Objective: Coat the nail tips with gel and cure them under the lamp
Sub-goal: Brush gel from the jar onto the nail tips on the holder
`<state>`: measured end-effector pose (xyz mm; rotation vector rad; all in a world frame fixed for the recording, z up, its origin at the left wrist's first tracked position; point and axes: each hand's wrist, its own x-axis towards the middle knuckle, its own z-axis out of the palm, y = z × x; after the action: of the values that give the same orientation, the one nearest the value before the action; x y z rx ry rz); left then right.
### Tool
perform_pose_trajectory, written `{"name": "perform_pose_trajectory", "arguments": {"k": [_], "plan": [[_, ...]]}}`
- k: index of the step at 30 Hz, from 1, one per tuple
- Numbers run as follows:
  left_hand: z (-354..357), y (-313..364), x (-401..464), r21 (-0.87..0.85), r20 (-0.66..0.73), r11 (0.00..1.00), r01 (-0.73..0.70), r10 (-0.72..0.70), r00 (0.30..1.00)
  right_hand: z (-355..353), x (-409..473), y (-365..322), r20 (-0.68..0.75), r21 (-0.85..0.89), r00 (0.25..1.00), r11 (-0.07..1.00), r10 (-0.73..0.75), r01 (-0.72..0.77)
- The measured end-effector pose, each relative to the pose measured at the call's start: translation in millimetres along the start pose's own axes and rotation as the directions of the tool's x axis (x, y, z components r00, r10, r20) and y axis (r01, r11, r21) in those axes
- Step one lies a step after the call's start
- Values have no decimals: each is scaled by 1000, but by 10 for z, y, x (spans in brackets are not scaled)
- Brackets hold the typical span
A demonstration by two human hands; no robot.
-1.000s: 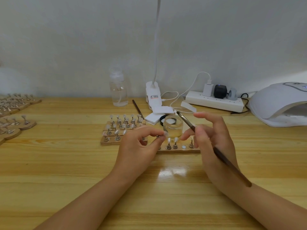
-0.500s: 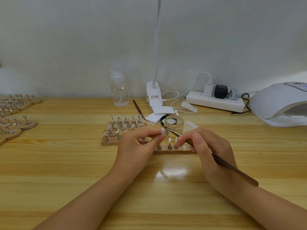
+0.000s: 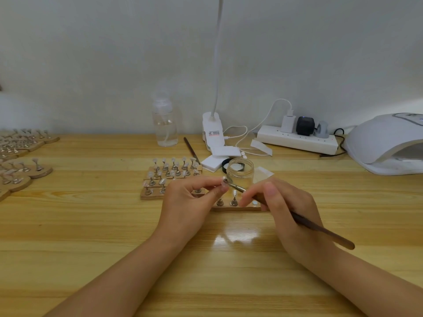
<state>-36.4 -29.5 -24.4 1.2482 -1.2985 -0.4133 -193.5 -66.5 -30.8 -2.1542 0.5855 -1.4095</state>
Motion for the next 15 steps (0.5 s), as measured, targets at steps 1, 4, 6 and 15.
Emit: {"name": "perform_pose_trajectory", "arguments": {"k": [1, 4, 6, 15], "plan": [[-2, -2, 0, -2, 0, 1000, -3, 3, 1000, -7, -10, 5, 0, 13, 1000, 1000, -4, 4], [0, 5, -3, -10, 0, 1000, -8, 8, 1000, -24, -15, -4, -30, 50, 999, 999, -17, 19], [3, 3, -5, -11, -1, 1000, -8, 8, 1000, -19, -1, -14, -23, 58, 1000, 998, -13, 14], [7, 11, -8, -30, 8, 1000, -3, 3, 1000, -15, -5, -6, -34, 50, 999, 998, -22, 24]]}}
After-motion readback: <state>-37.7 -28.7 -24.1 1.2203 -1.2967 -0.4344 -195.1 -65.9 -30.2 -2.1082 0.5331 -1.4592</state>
